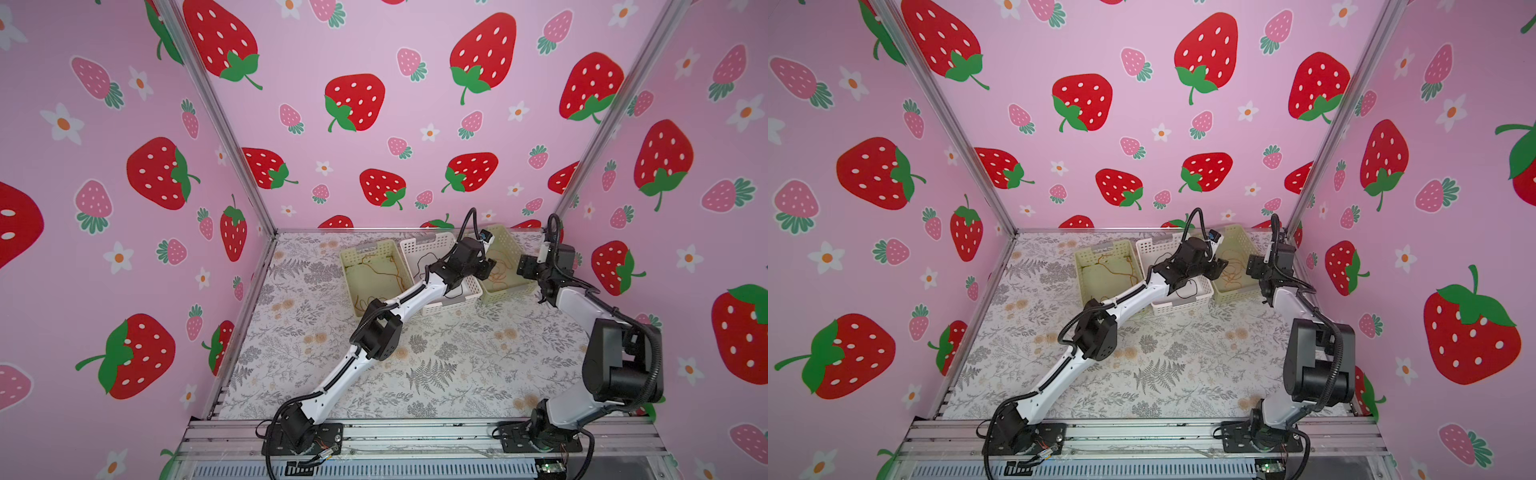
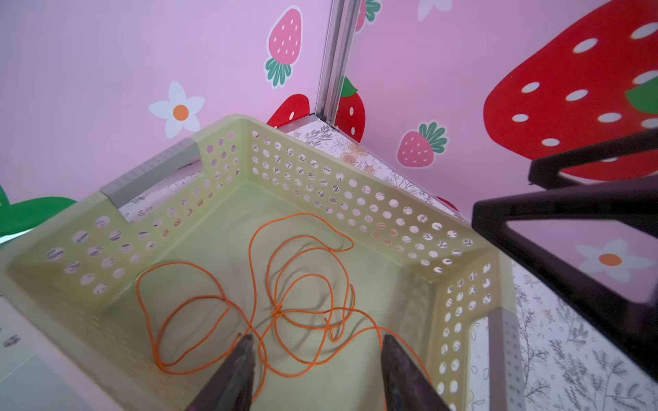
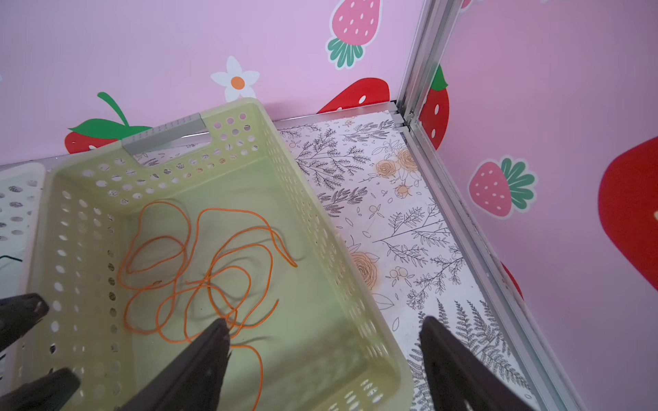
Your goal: Untangle the cables
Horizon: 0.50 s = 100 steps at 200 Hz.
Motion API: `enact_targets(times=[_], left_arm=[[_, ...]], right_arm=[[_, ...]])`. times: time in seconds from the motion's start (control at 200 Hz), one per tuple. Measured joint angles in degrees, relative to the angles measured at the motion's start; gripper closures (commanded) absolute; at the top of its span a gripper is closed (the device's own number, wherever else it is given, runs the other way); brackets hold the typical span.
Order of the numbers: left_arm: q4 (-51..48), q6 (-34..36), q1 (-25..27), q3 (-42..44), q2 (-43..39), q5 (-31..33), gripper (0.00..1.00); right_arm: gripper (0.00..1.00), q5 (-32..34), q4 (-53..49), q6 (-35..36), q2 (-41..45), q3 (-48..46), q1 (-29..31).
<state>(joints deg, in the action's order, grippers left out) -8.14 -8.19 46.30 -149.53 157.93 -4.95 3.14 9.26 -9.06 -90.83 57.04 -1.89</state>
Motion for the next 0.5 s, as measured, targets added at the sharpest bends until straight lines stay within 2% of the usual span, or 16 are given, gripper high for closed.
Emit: enact_targets(times=[0.12, 0.205, 0.345, 0.39, 0.42, 0.5], left_arm=[[-2.08, 0.90, -0.09, 0.13, -0.79, 0.81, 0.31], [-2.97, 1.27, -0.39, 4.83, -4.81, 1.33, 0.29], [0.44, 1.27, -1.44, 22.71, -20.24, 1.90, 0.27], [2.62, 1.18, -1.84, 30.08, -26.73, 2.45, 0.26], [4.17, 1.16, -2.21, 35.71, -31.74, 2.93, 0.26], [7.30, 1.31, -3.30, 48.94, -44.57, 4.39, 0.26]], right_arm=[[0.14, -0.17, -0.48, 0.15, 1.42, 0.00, 0.00], [0.15, -0.46, -0.61, 0.26, 3.26, -0.11, 0.00], [0.14, -0.72, 0.11, 0.72, 9.20, -2.56, 0.02], [0.09, -0.70, 0.57, 1.09, 11.58, -4.02, 0.04], [0.00, -0.72, 1.09, 1.25, 13.44, -5.42, 0.24], [0.01, -0.63, 3.58, 2.69, 18.88, -10.51, 0.87]])
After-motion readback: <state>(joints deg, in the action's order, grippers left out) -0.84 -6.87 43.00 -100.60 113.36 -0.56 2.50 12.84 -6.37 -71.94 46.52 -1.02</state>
